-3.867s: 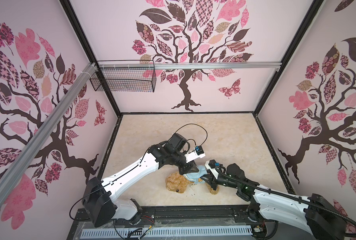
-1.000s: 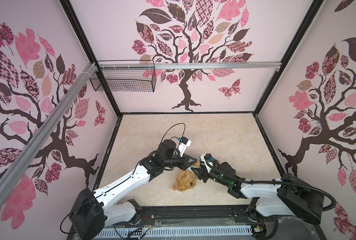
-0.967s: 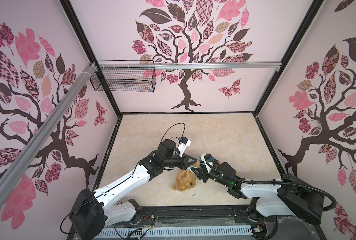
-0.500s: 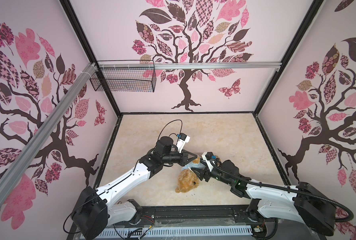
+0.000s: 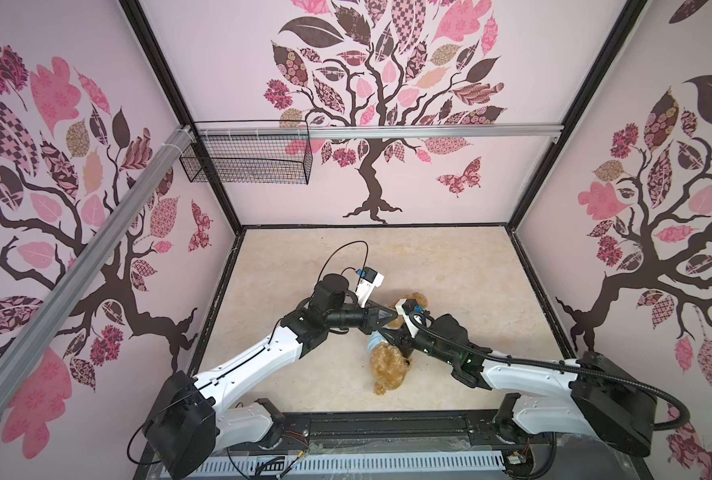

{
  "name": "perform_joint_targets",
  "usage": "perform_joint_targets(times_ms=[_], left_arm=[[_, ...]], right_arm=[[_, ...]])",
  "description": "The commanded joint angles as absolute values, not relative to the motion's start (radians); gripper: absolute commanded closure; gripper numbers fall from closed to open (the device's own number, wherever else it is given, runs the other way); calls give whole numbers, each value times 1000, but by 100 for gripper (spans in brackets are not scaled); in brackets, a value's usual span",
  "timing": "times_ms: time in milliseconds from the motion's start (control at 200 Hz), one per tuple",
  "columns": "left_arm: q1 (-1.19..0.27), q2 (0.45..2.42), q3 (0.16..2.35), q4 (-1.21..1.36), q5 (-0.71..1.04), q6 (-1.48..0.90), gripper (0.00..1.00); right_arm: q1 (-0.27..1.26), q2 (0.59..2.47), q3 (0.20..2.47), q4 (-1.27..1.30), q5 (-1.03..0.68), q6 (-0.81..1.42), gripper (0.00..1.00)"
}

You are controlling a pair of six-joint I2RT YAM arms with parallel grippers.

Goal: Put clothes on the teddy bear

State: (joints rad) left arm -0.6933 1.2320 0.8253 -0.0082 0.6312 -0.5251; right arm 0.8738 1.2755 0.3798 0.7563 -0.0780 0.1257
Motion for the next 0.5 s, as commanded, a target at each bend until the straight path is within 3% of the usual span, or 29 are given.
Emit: perform_joint_targets(times_ms=[0,320,495], left_arm=[[-657,1223,805,136,675,-564,100],[-596,1360,788,148,471,-628,99],[-505,1411,802,75,344,-645,62]], right_arm=[[869,1321,313,693,-23,179,44],[863,1147,432,398,-10,193,20],[832,1094,478,297,-60,241,18]])
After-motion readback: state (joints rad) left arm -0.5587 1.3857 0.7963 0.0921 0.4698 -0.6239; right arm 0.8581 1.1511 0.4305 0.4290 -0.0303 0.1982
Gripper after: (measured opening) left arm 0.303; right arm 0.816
